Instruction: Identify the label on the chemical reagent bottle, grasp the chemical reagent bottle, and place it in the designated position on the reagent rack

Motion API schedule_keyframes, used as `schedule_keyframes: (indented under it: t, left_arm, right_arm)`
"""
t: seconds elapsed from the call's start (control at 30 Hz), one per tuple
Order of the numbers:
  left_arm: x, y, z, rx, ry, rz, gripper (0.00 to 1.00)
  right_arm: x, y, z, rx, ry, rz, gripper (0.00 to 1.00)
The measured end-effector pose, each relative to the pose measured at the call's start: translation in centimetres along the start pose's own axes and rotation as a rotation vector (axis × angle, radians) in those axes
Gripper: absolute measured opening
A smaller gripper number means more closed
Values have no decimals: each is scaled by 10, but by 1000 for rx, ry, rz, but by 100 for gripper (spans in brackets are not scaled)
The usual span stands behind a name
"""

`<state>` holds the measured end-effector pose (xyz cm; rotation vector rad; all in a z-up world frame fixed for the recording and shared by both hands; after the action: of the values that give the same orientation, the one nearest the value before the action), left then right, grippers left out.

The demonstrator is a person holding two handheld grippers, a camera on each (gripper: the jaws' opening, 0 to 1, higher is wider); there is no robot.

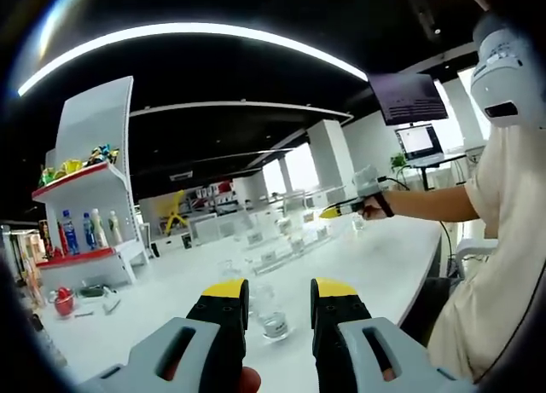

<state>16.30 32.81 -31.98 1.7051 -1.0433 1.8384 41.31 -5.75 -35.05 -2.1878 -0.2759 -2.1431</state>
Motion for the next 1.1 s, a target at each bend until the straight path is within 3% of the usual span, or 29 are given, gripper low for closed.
schedule_keyframes:
  t: [0.37, 0.93, 1.1]
  left_arm:
    - [2, -2, -6, 26, 11, -2, 29]
    - [4, 9, -2, 7, 11, 2, 29]
    - [5, 10, 0, 13, 10, 2, 29]
  right_arm:
    - [19, 5, -46, 7, 40, -19, 32]
    - [40, 16, -123, -32, 114, -54, 32]
    - [44, 29, -143, -53, 131, -45, 32]
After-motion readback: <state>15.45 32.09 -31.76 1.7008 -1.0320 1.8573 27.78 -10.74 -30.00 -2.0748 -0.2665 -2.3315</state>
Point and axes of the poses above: the point that each gripper's makers call its tool centre point, and the gripper's own axes: z roughly forward along the fingers, y roughly to its right, x roughly out of its top, the point moved 2 cm from there along -z, roughly backward along the fingers, and after that the axes turned 15 degrees about -x, right-handed, at the moved point
